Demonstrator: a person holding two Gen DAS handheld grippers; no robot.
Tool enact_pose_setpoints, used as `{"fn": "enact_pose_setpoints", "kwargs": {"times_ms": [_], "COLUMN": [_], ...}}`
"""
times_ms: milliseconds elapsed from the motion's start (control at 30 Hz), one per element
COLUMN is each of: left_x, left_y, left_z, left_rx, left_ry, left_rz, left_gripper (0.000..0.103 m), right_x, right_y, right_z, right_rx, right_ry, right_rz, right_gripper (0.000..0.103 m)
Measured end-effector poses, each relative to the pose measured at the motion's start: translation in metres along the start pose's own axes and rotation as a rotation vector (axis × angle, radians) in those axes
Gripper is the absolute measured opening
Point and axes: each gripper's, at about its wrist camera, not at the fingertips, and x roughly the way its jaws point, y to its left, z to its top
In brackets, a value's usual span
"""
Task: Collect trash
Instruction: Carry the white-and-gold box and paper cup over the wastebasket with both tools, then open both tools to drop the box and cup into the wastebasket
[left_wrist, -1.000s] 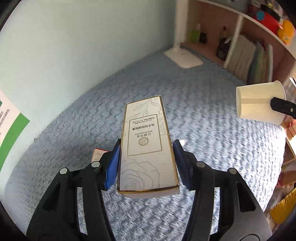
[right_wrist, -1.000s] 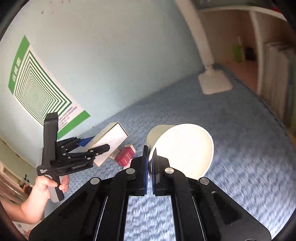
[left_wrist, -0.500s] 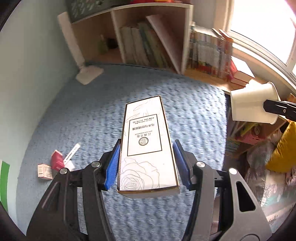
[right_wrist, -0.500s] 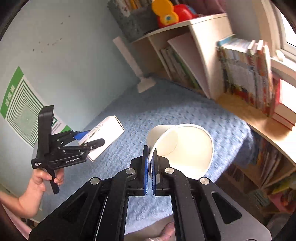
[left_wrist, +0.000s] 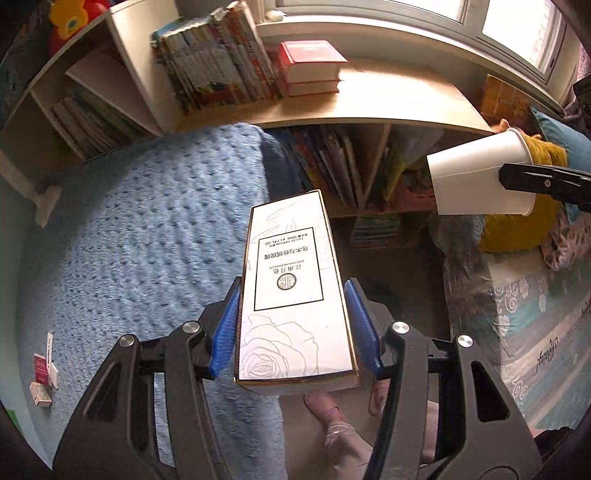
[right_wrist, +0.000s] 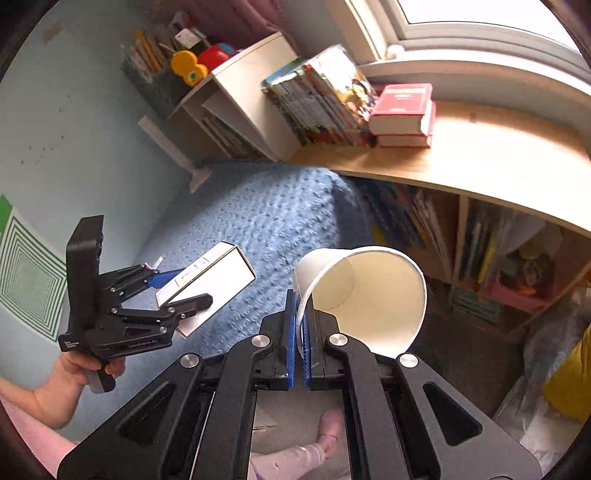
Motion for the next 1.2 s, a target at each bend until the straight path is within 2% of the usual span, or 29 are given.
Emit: {"fn": "enact_pose_setpoints", "kwargs": {"times_ms": [167,233,367,467,600,700,967,1200], "left_x": [0.032,0.045,0.071,0.090,0.112,0.127,0.162,0.188], "left_y": [-0.043,-0.056,-0.080,-0.092,-0.103,-0.108,-0.122,-0.133], "left_z": [-0.007,-0.012,-0.021,-0.028,-0.032,-0.035,-0.037,-0.031], "left_rx": [0.071,0.094,0.148,0.157,0.180,0.166,0.184,0.207], "left_ry": [0.076,0.113,0.183,0.233,0.288,0.339,0.399,0.432], "left_rz": [-0.051,-0.077,-0.084,-0.126,-0.145,-0.204,-0.201,-0.213], "left_gripper": [0.052,0.052,0.052,0.052,0.052,0.052,0.052,0.052], "right_x": [-0.001,0.002,0.011,0.020,0.034,0.045,0.076,0.095], "right_y": [-0.035,-0.048,-0.074,-0.087,-0.102,-0.110,-0.132,-0.145], "right_z": [-0.037,-0.052,-0.080,-0.092,-0.101,-0.106,-0.113,-0.112], "right_rx": [0.087,0.124,0.204,0.249,0.290,0.311,0.360,0.384], "right_ry": [0.033,0.053,0.098,0.125,0.161,0.191,0.265,0.295], "right_rz": [-0.034,-0.043,-0.059,-0.062,-0.060,-0.060,-0.064,-0.065], "right_gripper": [0.004,0.004,0.004,0.004,0.004,0.004,0.004,0.004]}}
